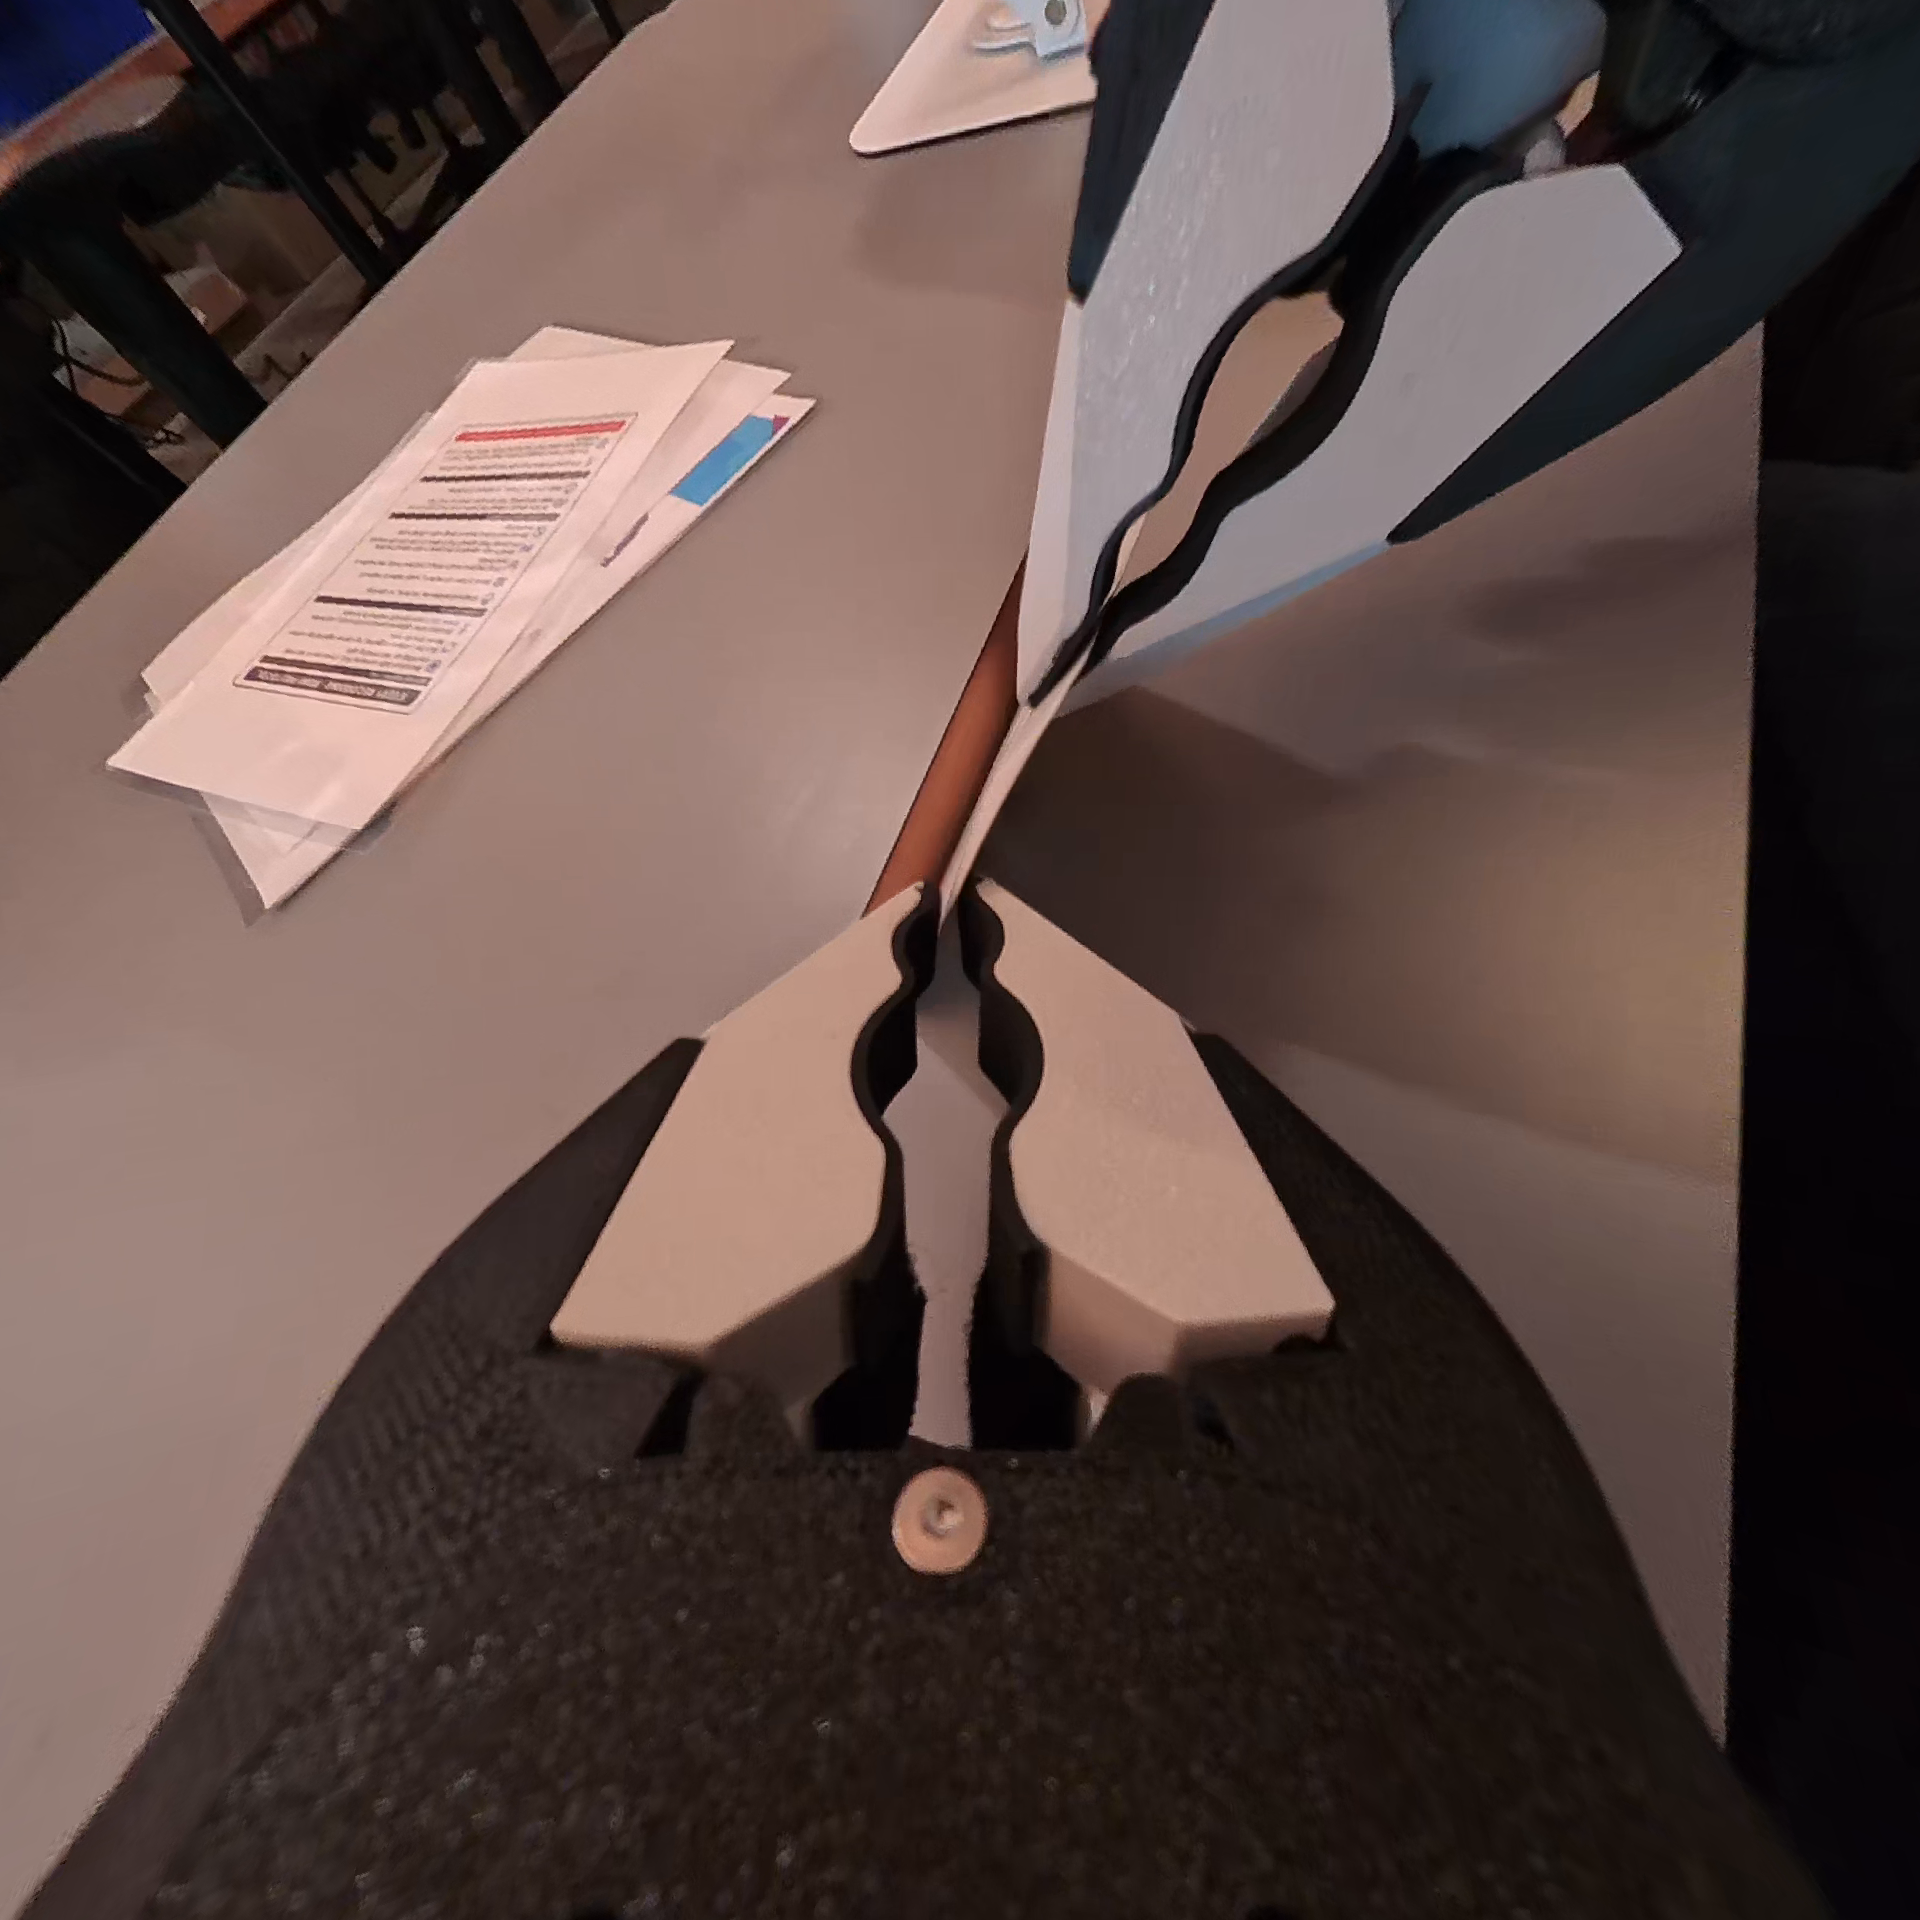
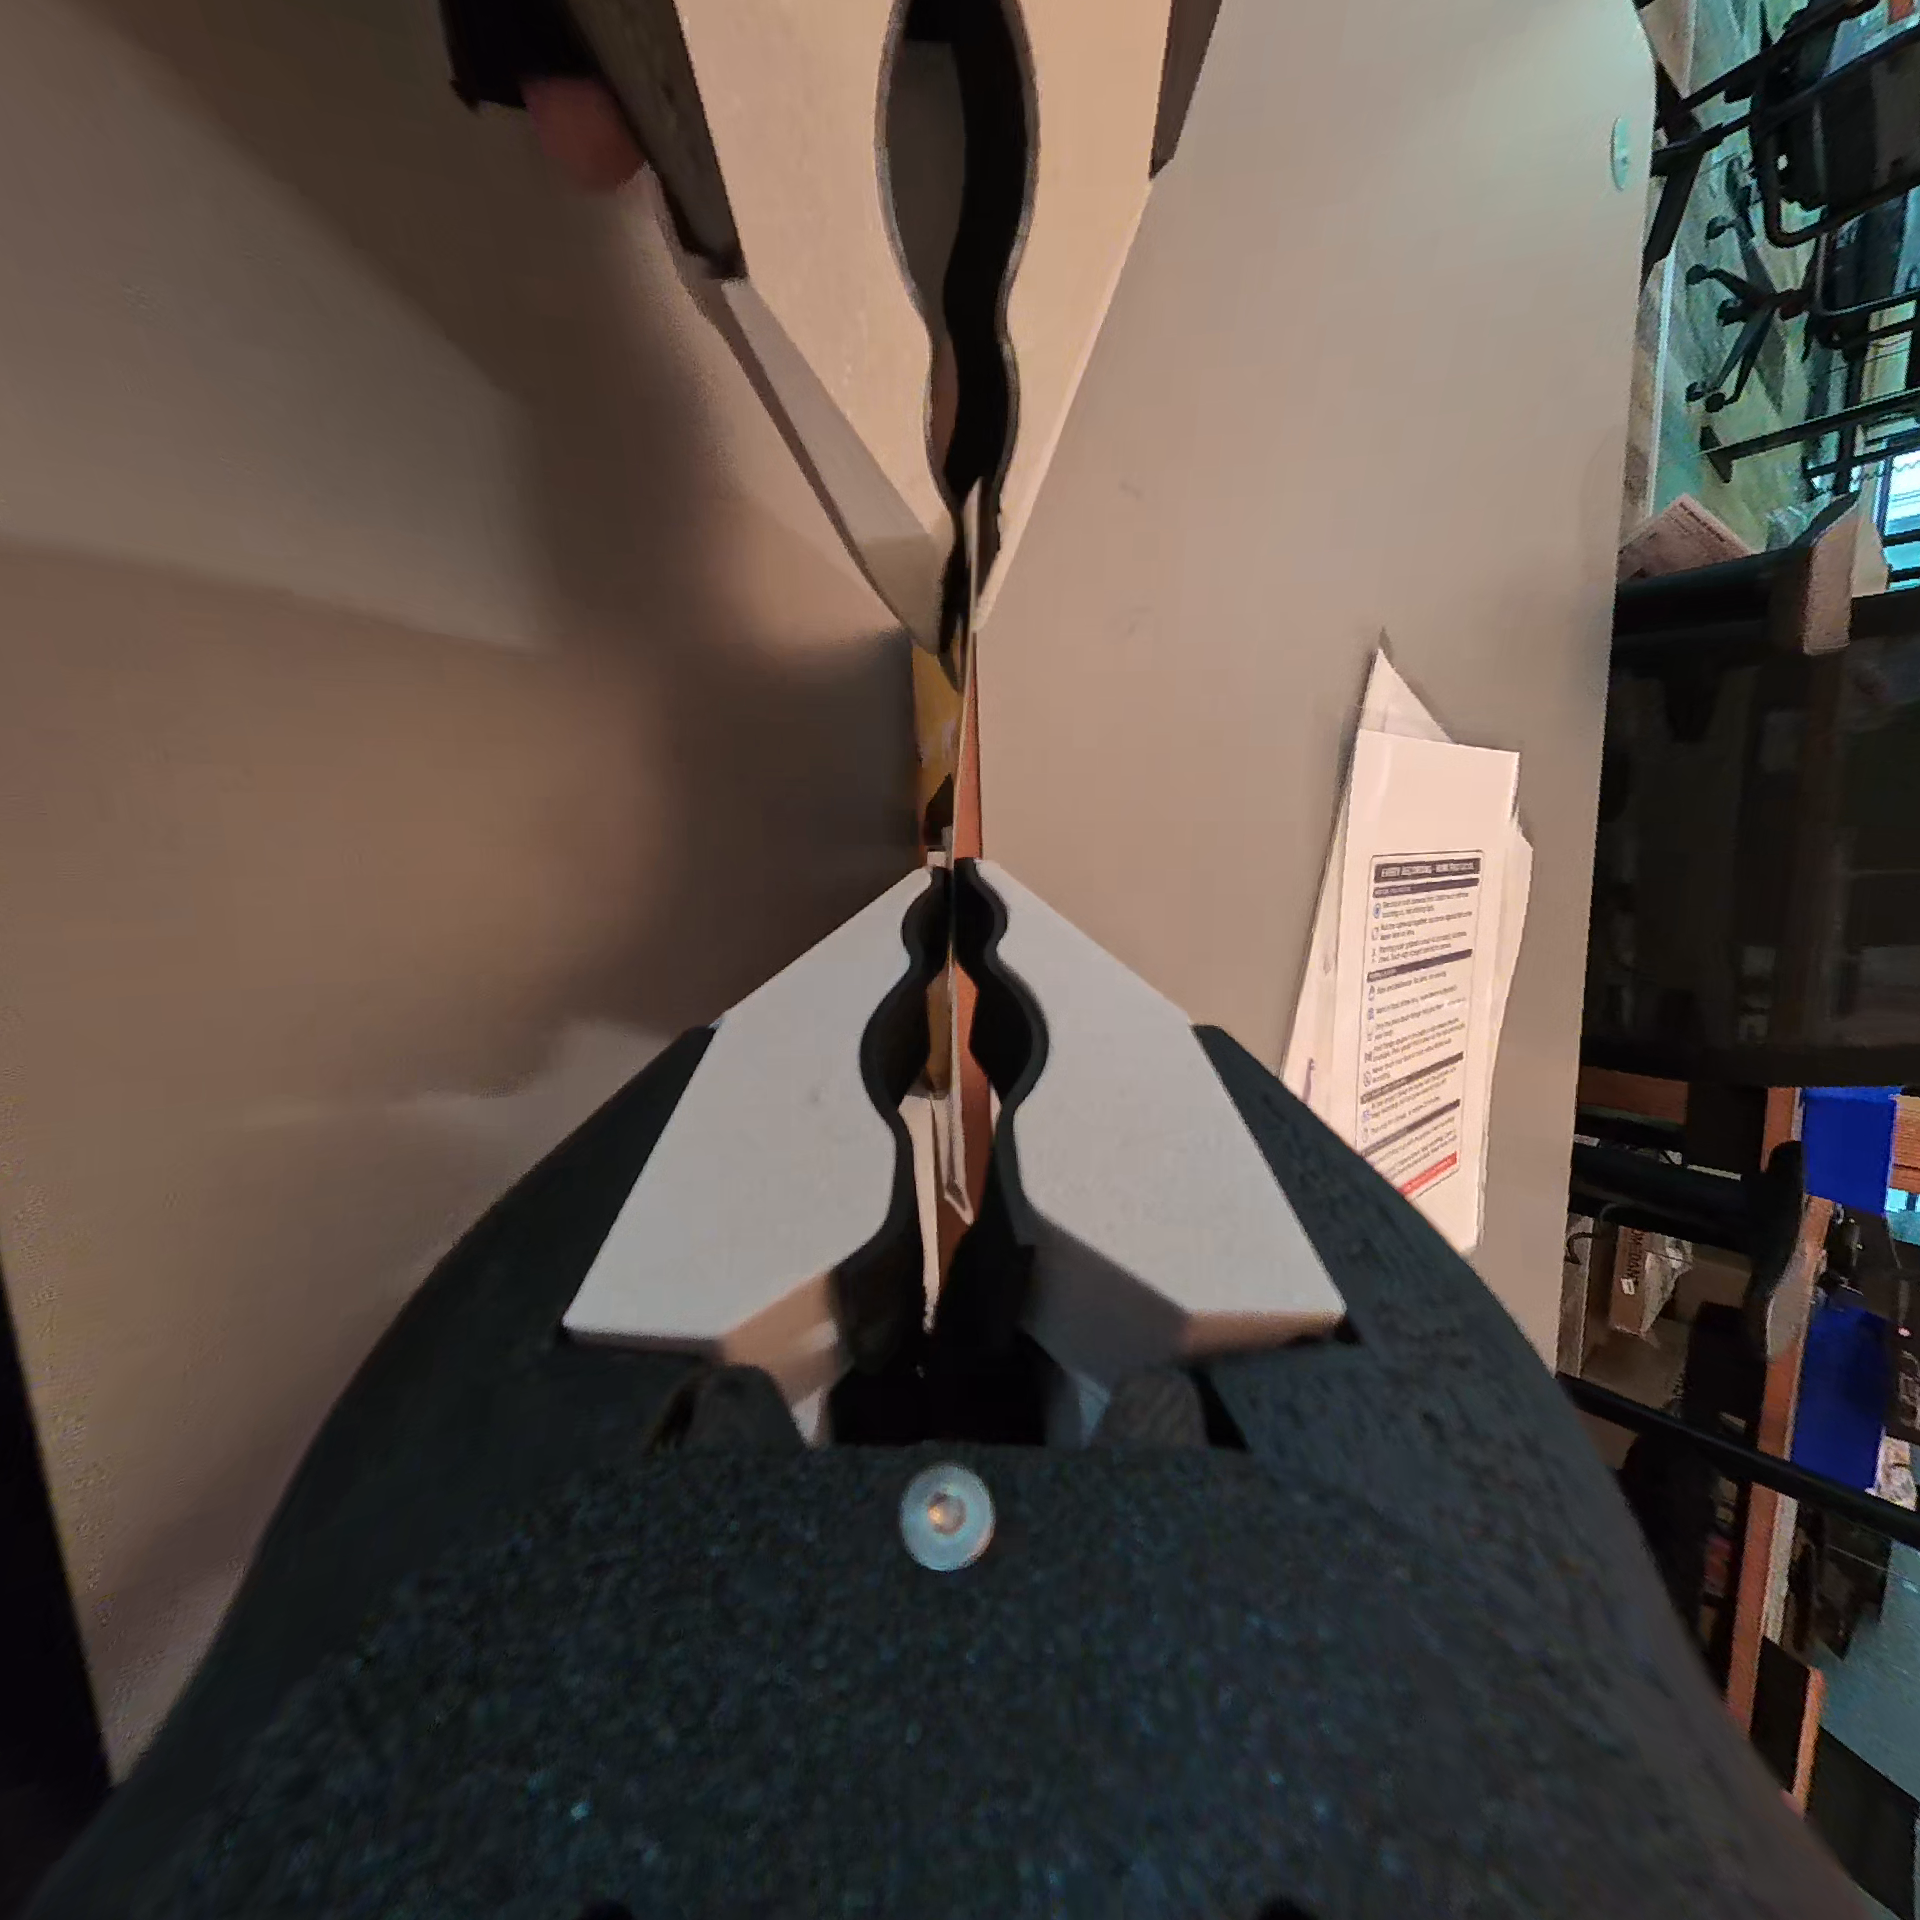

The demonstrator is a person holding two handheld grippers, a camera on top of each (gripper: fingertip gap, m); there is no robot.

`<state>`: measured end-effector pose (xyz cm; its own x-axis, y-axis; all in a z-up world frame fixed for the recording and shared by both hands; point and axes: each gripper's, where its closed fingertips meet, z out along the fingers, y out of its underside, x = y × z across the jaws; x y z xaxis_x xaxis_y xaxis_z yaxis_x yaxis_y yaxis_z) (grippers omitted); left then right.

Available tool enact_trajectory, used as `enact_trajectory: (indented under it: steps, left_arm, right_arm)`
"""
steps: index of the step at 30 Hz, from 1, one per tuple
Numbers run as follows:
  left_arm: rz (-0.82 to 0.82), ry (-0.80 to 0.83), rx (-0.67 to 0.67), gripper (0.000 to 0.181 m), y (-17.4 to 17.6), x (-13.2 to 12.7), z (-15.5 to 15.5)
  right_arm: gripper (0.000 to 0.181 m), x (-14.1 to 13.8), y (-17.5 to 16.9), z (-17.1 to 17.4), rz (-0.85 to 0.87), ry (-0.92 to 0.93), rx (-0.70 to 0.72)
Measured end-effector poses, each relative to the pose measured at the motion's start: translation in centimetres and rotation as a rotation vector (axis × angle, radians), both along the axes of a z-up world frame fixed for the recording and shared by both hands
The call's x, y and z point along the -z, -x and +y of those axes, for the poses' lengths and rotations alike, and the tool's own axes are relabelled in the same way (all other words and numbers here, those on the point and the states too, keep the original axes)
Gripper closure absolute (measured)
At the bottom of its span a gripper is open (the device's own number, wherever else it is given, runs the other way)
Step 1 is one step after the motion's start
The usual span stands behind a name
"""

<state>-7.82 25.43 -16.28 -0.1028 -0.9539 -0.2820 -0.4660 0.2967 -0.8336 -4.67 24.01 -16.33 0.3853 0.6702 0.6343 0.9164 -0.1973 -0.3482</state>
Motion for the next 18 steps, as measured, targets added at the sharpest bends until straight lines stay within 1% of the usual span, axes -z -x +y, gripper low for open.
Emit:
enact_trajectory:
  steps: [5, 10, 11, 13, 15, 18]
  left_arm:
    - [0.043, 0.003, -0.011, 0.176, 0.0, 1.1, 0.5]
    - [0.042, 0.021, -0.002, 0.176, -0.1, 1.1, 0.2]
    - [0.045, 0.021, -0.003, 0.176, 0.0, 1.2, 0.2]
    - [0.051, 0.024, -0.014, 0.174, 0.0, 1.3, 0.3]
    - [0.06, 0.032, -0.029, 0.168, 0.2, 1.5, 0.5]
    - [0.083, 0.034, -0.047, 0.162, 1.1, 1.7, 0.6]
  right_arm:
    - [0.181, 0.7, -0.4, 0.4, 0.013, 0.007, 0.022]
    - [0.18, 1.3, -0.4, 0.2, 0.082, 0.032, 0.045]
    - [0.179, 1.4, -0.5, 0.2, 0.088, 0.035, 0.048]
    - [0.169, 1.5, -0.6, 0.1, 0.095, 0.033, 0.063]
    - [0.167, 1.4, -0.5, -0.3, 0.105, 0.039, 0.066]
    - [0.158, 0.9, 0.0, -1.2, 0.139, 0.04, 0.069]
